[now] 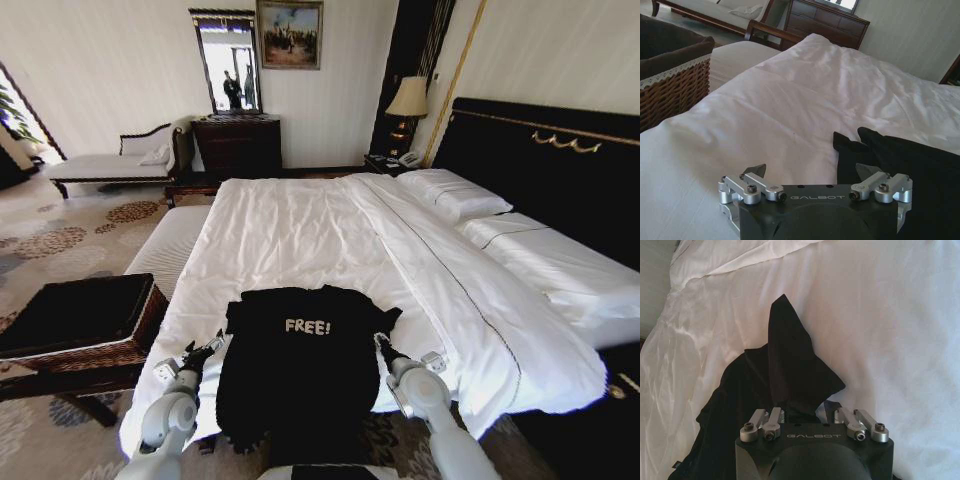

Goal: Fold the clothes on the bed and place them into the basket.

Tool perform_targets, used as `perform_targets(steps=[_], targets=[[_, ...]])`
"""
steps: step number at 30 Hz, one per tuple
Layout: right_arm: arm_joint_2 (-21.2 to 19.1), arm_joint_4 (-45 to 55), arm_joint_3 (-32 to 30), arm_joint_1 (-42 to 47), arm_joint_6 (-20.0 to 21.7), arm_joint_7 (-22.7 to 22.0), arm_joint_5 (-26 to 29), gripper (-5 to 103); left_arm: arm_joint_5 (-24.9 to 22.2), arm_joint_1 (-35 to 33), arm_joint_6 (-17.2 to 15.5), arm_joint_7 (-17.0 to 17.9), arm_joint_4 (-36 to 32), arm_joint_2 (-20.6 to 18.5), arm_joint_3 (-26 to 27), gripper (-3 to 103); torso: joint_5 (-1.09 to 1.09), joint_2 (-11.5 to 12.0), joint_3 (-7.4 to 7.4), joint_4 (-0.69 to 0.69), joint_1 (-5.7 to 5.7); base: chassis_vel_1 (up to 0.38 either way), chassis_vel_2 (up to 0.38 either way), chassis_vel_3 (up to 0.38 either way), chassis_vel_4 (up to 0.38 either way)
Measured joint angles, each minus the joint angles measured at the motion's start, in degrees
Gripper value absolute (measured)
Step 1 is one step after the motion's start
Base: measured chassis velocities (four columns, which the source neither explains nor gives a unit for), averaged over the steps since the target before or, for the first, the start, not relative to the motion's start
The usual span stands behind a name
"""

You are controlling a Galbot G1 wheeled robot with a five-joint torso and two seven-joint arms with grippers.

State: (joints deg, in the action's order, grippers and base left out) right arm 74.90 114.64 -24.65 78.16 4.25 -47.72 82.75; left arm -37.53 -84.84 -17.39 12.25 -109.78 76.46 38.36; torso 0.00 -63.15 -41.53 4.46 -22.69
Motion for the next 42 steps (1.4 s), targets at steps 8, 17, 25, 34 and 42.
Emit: perform_targets(steps=[8,17,25,34,42], targets=[[-0.19,-0.44,-1.45,1.0,-1.02,-0.04,-1.65,14,0.01,0.2,0.0,0.0,0.08,0.21,-0.28,100,0.0,0.0,0.0,0.0,0.0,0.0,0.0,0.0,0.0],[-0.32,1.01,-0.69,2.37,-1.1,-0.04,-4.3,1,0.23,0.38,-0.04,0.0,0.11,0.48,-0.36,100,0.01,0.0,0.0,0.0,0.0,0.0,0.0,0.0,0.0],[0.13,3.57,0.37,5.74,-1.04,-0.09,-6.46,0,0.15,0.19,-0.03,0.0,0.13,0.37,-0.11,100,0.0,0.0,0.0,0.01,0.0,0.0,0.0,0.0,0.0],[0.22,2.59,0.46,6.02,-0.84,-0.03,-8.1,3,0.18,0.27,-0.03,0.0,-0.1,0.55,-0.64,100,0.0,0.0,-0.01,0.0,0.0,0.0,0.0,0.0,0.0],[0.27,4.95,0.4,6.93,-0.57,2.53,-11.14,30,0.06,-0.12,-0.02,0.0,-0.48,-0.16,-0.27,100,0.0,0.0,0.0,0.0,0.0,0.0,0.0,0.0,0.0]])
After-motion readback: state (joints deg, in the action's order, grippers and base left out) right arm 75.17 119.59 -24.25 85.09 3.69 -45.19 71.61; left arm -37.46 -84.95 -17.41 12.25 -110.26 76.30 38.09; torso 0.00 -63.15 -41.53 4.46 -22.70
